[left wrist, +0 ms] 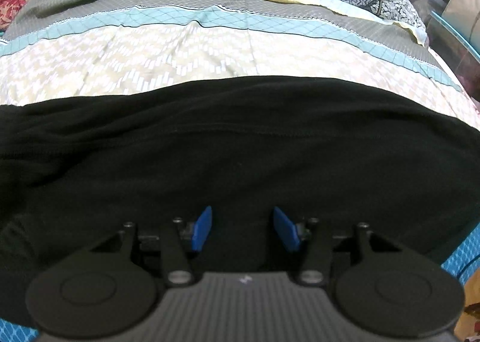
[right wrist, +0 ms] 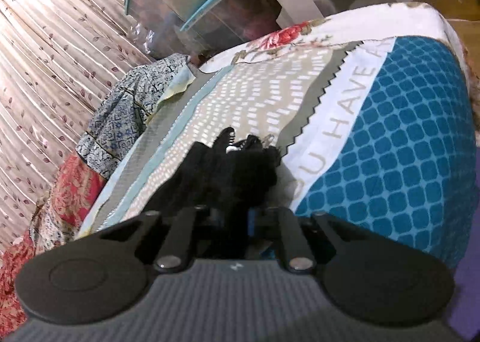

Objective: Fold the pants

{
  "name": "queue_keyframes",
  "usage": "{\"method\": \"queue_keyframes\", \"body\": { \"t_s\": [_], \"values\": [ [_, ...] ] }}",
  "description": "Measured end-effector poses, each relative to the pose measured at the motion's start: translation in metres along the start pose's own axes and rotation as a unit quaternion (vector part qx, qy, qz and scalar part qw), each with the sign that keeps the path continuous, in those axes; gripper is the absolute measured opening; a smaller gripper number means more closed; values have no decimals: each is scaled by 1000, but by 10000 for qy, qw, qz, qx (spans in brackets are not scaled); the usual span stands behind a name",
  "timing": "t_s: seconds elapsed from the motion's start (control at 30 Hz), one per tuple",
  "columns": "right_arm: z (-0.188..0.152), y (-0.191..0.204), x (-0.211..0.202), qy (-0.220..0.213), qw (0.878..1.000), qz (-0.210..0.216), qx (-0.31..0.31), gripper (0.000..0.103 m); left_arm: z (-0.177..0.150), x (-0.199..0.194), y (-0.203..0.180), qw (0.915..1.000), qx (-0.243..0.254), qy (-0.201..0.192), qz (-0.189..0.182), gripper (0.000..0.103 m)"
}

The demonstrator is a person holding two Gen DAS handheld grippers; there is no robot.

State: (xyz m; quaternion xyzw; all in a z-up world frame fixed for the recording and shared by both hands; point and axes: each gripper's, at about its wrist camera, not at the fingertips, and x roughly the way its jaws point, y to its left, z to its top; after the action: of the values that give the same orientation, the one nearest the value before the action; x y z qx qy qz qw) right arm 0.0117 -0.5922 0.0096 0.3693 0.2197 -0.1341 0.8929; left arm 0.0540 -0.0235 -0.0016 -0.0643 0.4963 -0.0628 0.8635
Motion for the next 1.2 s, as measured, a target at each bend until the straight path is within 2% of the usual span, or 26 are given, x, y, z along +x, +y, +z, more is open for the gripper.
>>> {"method": "queue_keyframes", "body": {
  "t_s": [0.1,0.2,0.33,0.43,0.47,0.53,0.57,0.6,0.63,0.67,0.7,0.73,0.8,0.93,0.97,1.0,1.07,1.17,1.2],
  "values": [
    [-2,27,-17,-110,9984,275,-482,12,0,-5,1,10000,-65,-8,-50,47],
    [-13,67,-33,-19,9906,675,-1191,11,1,-17,7,9979,-423,-18,-492,47],
    [-52,130,-48,295,9637,1229,-2350,11,7,-26,9,9917,-794,-36,-1009,47],
    [-94,168,-48,736,9348,1548,-3111,11,10,-25,0,9876,-774,62,-1364,47],
    [-110,179,-48,859,9213,1590,-3443,11,10,-22,-4,9863,-767,109,-1453,47],
    [-149,201,-47,1114,8855,1526,-4245,15,9,-19,-9,9848,-709,199,-1574,47],
    [-170,210,-44,1317,8639,1403,-4655,20,9,-17,-12,9847,-663,232,-1596,48],
    [-187,215,-41,1458,8493,1257,-4916,31,8,-15,-15,9850,-597,272,-1598,48],
    [-201,219,-39,1531,8366,1117,-5140,39,10,-12,-18,9853,-535,313,-1593,48],
    [-211,219,-40,1524,8264,1061,-5316,54,12,-10,-22,9853,-491,340,-1602,48],
    [-216,218,-46,1443,8194,1028,-5451,59,16,-9,-26,9848,-444,356,-1638,48],
    [-216,218,-56,1336,8184,1062,-5488,62,18,-10,-29,9842,-390,347,-1693,48],
    [-208,213,-75,1158,8290,1213,-5335,72,27,-12,-43,9831,-208,298,-1797,49],
    [-187,198,-90,1151,8563,1496,-4807,70,49,-1,-86,9795,93,285,-1994,49],
    [-182,197,-87,1202,8643,1510,-4644,65,52,2,-95,9788,137,272,-2025,49],
    [-177,196,-80,1272,8717,1524,-4481,53,55,5,-105,9780,171,270,-2062,49],
    [-167,190,-63,1509,8898,1550,-4019,39,58,15,-123,9779,274,317,-2047,45],
    [-163,178,-41,1843,9114,1557,-3333,30,53,43,-142,9879,625,487,-1335,48],
    [-164,174,-35,1986,9142,1475,-3209,30,49,55,-142,9881,638,602,-1261,51]
  ]
}}
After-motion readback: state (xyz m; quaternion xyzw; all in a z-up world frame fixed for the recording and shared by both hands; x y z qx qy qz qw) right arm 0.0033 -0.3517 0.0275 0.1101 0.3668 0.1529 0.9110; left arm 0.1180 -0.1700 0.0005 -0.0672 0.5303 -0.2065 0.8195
